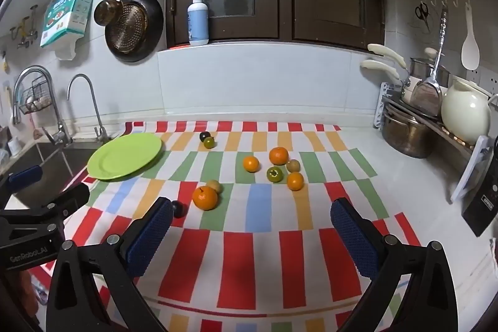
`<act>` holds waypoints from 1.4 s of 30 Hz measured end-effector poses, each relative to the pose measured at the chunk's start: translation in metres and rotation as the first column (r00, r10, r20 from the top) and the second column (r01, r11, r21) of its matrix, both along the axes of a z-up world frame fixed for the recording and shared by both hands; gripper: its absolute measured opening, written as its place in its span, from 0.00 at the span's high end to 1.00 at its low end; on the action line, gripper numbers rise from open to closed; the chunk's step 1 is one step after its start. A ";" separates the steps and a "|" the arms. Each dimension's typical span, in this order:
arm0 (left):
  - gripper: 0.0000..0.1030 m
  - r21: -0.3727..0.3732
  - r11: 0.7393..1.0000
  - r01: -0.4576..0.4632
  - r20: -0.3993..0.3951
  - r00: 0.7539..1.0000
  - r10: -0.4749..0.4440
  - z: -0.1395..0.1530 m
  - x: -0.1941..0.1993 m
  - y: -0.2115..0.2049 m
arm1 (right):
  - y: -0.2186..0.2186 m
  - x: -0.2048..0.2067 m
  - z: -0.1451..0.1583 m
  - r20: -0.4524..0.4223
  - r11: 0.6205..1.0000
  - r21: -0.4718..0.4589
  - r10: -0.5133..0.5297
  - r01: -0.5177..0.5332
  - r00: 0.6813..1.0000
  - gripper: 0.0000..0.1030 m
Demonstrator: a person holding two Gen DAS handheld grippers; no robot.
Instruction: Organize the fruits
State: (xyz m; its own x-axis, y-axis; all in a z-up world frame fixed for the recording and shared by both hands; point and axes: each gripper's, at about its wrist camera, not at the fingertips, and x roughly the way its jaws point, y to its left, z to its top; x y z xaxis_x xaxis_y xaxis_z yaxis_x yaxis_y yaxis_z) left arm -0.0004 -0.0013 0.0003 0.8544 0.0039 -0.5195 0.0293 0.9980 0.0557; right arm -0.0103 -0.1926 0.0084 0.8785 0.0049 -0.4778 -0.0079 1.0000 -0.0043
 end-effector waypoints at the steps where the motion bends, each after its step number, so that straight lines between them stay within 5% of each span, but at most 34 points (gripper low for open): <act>1: 0.00 0.001 1.000 0.003 0.002 1.000 -0.003 0.000 -0.001 -0.001 | -0.001 -0.001 0.000 0.000 1.000 0.000 0.000 0.000 1.000 0.00; 42: 0.00 -0.003 0.999 0.050 -0.005 0.999 -0.050 0.000 0.005 -0.008 | -0.002 0.004 -0.002 -0.013 0.999 0.034 0.015 -0.014 1.000 0.01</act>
State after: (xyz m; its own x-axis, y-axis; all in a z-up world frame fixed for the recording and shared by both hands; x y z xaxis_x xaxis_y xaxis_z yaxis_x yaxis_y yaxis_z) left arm 0.0045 -0.0092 0.0004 0.8509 -0.0402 -0.5238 0.0793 0.9955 0.0524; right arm -0.0065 -0.1950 0.0065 0.8719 0.0340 -0.4886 -0.0223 0.9993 0.0297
